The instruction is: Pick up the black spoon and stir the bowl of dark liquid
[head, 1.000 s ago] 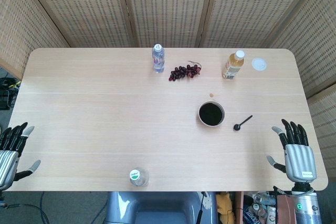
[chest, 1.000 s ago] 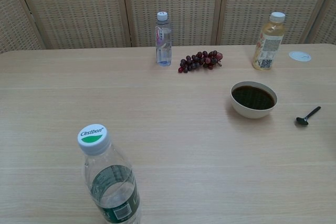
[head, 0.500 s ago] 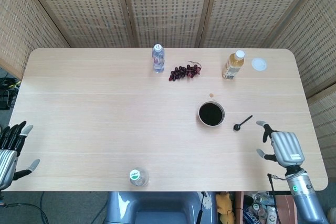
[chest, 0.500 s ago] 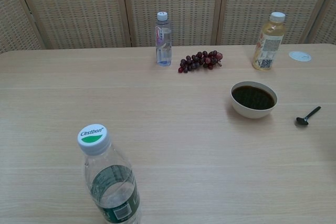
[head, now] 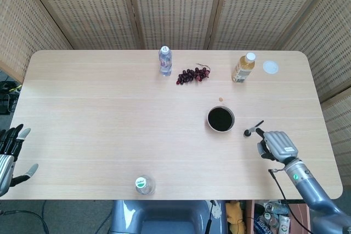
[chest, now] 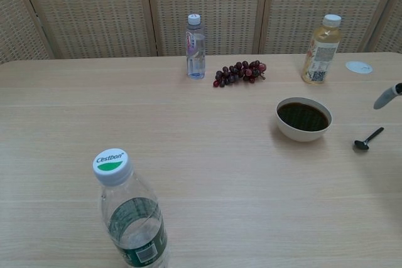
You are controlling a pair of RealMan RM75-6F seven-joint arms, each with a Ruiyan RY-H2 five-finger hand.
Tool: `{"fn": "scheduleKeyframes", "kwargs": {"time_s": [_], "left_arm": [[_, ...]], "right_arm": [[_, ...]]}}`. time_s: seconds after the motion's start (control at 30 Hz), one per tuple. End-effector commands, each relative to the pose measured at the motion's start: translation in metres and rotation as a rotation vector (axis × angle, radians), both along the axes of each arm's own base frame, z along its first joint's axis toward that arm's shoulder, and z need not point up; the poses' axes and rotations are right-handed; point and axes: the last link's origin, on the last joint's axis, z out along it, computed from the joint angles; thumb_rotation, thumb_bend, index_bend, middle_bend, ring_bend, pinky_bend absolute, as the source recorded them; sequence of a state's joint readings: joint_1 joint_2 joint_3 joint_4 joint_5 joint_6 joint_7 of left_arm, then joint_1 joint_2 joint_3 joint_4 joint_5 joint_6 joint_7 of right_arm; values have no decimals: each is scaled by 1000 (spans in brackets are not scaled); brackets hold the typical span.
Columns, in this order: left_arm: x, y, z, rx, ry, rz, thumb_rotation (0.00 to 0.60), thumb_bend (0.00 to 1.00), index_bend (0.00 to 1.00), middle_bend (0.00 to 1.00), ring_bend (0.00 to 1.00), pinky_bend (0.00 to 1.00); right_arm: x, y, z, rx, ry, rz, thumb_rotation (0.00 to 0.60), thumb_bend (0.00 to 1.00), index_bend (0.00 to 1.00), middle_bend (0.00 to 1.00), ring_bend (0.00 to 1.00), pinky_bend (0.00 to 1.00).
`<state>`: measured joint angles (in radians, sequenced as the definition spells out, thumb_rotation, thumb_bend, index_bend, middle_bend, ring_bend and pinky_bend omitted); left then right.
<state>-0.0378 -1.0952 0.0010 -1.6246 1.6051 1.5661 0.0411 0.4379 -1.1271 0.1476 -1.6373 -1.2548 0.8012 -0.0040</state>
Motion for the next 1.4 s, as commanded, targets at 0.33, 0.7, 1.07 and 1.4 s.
{"fn": "scheduleKeyframes", "kwargs": {"time_s": [0.33,0.7,1.07,1.4], "left_arm": [[-2,-2,0,-13,0,14,600,255,0,0,0,0],[-5,-4,0,-12,-1,26,600,256,0,0,0,0],[-7,-6,0,-13,-1,36,600,256,0,0,0,0],[-8,-6,-1,-14,0,40,600,256,0,0,0,0]], "right_arm": [[-13,-29,-43,118,65,-57,600,831,248,944,992,1000],[-22,-41,-56,130,112,-84,600,845,248,945,995,1000],[-30,-52,-63,130,147,-111,600,847,248,945,996,1000],[-34,-52,-69,146,156,-123,600,847,248,946,996,1000]]}}
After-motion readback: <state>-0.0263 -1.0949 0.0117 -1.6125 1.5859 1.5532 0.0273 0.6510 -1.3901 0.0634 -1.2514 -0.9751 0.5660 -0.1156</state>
